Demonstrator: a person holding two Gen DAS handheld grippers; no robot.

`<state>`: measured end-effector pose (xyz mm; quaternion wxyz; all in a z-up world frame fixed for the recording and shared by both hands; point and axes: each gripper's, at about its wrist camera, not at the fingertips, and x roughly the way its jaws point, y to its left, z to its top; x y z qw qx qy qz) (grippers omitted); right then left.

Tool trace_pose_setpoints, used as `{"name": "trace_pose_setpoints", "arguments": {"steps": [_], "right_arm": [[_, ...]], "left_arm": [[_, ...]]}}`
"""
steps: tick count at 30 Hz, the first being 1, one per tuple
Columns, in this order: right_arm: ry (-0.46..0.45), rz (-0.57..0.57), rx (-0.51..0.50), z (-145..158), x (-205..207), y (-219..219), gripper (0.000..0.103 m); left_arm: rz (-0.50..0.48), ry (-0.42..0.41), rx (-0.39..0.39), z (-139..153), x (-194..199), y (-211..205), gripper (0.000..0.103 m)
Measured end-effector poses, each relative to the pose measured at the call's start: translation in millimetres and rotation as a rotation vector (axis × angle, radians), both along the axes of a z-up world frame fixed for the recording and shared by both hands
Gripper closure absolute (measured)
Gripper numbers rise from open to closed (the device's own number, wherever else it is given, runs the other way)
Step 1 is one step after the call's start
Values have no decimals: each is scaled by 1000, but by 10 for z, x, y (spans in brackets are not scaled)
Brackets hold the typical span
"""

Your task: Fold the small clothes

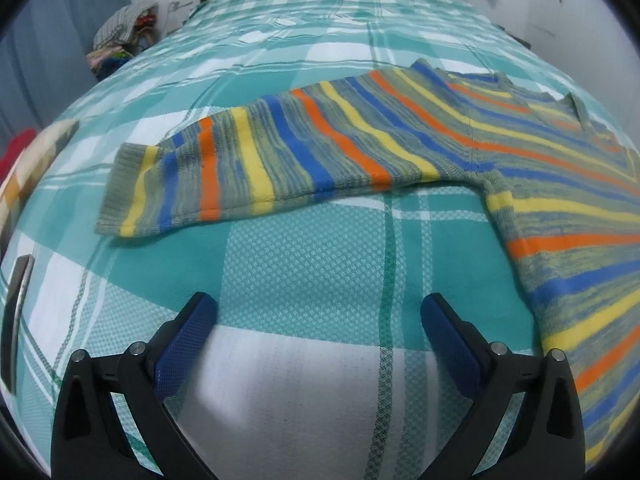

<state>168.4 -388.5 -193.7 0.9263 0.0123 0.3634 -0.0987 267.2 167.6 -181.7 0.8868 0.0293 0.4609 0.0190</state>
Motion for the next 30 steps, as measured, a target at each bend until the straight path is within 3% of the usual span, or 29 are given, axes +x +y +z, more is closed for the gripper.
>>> {"name": "trace_pose_setpoints", "arguments": {"steps": [30], "right_arm": [[7,-6,-4,-15,46,-12,16]], "left_arm": [[0,1,-4,8,17,2,0]]}}
